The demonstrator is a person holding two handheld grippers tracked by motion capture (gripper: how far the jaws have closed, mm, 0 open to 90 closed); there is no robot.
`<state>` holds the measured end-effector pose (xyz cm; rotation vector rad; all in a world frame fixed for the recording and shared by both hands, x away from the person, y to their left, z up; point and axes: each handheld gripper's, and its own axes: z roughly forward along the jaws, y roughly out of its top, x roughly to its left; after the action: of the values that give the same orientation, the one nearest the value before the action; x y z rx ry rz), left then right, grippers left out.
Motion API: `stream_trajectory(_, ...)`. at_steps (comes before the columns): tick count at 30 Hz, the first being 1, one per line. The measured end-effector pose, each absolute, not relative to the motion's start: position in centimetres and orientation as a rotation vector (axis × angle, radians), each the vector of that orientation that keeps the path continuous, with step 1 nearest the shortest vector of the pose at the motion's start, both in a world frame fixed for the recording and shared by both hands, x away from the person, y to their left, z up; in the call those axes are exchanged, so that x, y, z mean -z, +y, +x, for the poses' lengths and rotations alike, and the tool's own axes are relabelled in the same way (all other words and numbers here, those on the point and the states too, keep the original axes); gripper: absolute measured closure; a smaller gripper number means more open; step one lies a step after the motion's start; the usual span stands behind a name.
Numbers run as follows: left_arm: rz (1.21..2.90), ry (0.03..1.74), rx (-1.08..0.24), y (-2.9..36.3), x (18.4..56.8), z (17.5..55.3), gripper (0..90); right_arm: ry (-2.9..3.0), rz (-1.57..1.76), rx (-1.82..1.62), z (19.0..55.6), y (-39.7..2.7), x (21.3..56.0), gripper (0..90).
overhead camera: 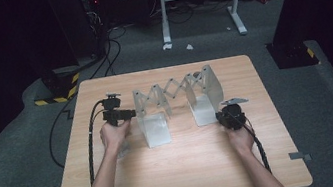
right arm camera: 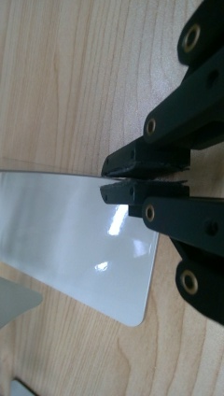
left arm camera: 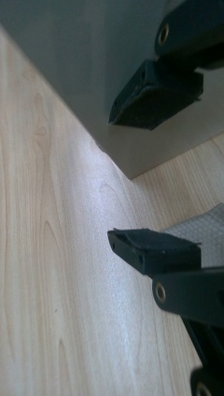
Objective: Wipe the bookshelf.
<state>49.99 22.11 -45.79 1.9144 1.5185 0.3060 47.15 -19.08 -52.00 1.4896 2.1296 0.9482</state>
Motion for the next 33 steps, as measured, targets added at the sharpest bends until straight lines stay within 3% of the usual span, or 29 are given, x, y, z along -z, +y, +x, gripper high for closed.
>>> stream_trajectory(11,1.948,1.439,-0.31,21.2,46.0,47.7,46.8,2.196,1.439,-0.923,48.2,-18.6,51.7,85.4)
stream_trajectory(26,1.93,1.437,-0.236,21.9,46.7,47.1,39.4,2.234,1.372,-0.914,48.5,-18.0,51.7,86.7)
stream_trajectory(33,1.858,1.513,-0.321,23.4,45.8,48.7,39.3,2.245,1.374,-0.931,48.2,-18.2,51.7,86.9)
